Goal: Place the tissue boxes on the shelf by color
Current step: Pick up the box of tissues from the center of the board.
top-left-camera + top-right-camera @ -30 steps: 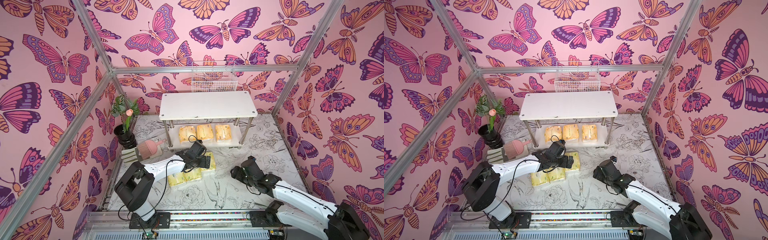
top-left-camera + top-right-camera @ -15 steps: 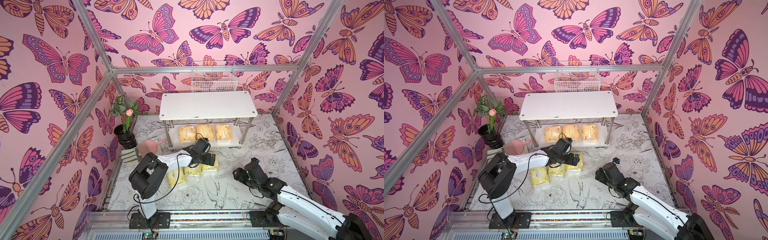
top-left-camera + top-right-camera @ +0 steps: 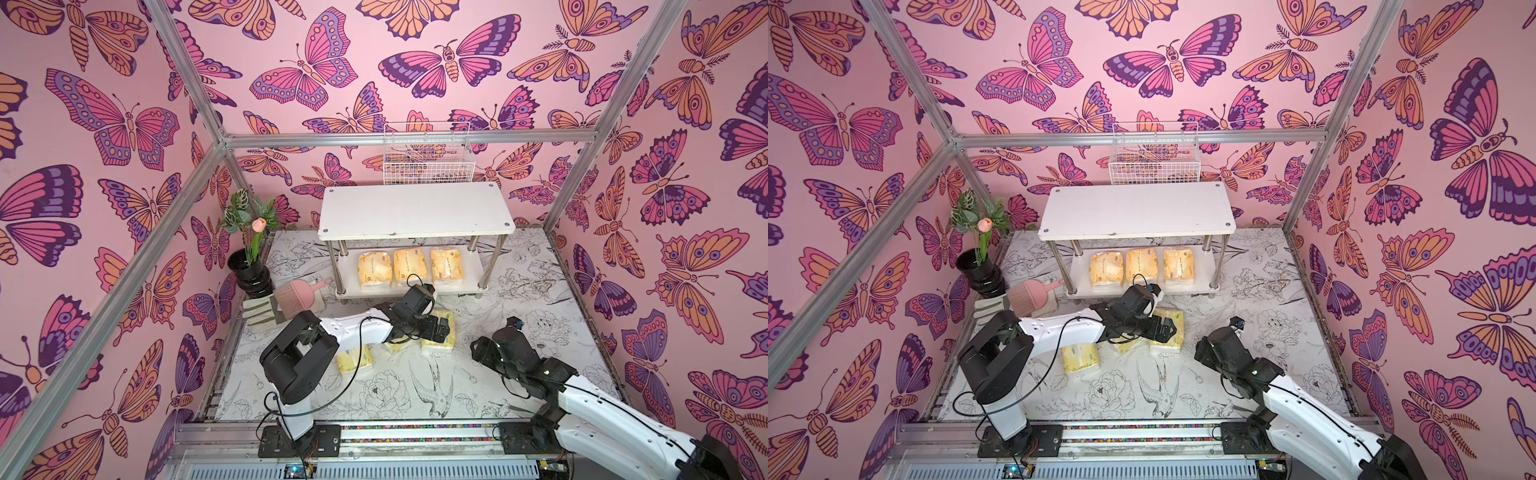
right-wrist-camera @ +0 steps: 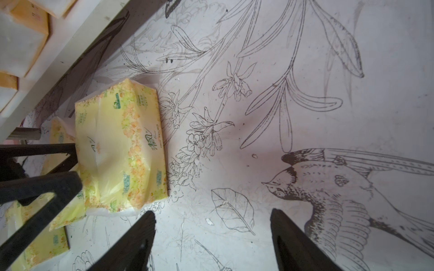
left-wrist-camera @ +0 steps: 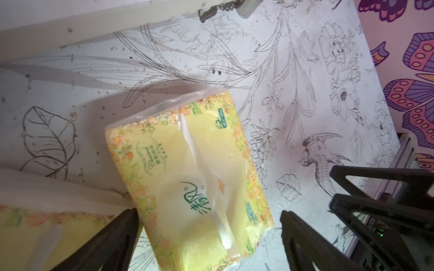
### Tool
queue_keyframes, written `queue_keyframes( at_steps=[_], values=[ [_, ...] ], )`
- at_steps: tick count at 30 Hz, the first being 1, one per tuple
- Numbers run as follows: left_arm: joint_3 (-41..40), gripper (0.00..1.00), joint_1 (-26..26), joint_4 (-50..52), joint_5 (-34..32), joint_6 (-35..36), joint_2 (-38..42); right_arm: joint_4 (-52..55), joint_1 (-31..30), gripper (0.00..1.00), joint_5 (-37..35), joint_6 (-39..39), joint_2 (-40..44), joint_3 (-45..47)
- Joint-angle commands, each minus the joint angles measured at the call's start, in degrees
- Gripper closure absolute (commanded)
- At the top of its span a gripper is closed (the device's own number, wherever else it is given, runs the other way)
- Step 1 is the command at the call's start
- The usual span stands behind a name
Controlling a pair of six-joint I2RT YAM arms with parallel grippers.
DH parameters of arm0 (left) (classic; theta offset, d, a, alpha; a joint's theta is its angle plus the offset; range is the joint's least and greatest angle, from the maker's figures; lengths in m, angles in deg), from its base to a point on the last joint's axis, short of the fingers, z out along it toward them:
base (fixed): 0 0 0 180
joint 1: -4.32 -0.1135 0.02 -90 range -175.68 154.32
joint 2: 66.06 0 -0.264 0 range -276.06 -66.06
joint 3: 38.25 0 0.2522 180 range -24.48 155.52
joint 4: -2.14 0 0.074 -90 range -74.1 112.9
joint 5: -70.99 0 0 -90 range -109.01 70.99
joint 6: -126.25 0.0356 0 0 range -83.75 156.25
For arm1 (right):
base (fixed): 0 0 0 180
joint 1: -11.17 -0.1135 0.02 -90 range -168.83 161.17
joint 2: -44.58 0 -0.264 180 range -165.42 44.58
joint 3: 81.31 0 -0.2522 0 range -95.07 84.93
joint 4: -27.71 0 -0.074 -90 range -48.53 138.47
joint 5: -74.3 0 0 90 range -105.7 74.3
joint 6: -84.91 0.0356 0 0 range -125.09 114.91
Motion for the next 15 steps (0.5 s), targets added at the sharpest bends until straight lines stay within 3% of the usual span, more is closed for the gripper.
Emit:
queue_keyframes(
  at_steps=[1, 9, 15],
  values=[
    [-1.08, 0.00, -0.11, -1.17, -0.73, -1.63, 1.70, -0.62, 0.76, 0.20, -1.01, -0.72, -0.95, 0.94],
    [0.19, 0.00, -0.69, -1.13, -2.30, -2.51, -1.46, -3.60, 3.82, 0.20, 1.57, -1.75, -2.32, 1.53],
    [-3.24, 0.00, -2.30, -1.13, -4.42, -4.49, -0.41, -3.58, 4.94, 0.20, 2.28, -2.37, -2.19, 1.16]
  ],
)
